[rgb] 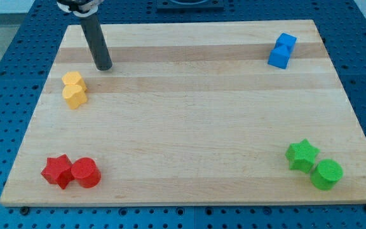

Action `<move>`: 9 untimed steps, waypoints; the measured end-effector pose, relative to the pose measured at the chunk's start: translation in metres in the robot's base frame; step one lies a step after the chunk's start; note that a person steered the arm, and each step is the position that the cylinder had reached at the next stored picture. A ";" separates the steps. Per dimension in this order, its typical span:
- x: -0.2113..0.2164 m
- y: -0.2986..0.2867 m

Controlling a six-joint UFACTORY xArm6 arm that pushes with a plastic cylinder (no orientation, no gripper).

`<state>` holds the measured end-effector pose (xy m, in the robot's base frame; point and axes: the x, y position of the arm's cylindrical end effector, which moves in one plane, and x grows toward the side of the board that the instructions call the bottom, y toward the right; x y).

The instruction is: Push the yellow blocks towards the bottom

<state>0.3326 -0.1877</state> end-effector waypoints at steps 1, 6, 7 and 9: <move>-0.005 -0.017; 0.046 -0.052; 0.075 -0.056; 0.104 -0.059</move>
<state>0.4365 -0.2465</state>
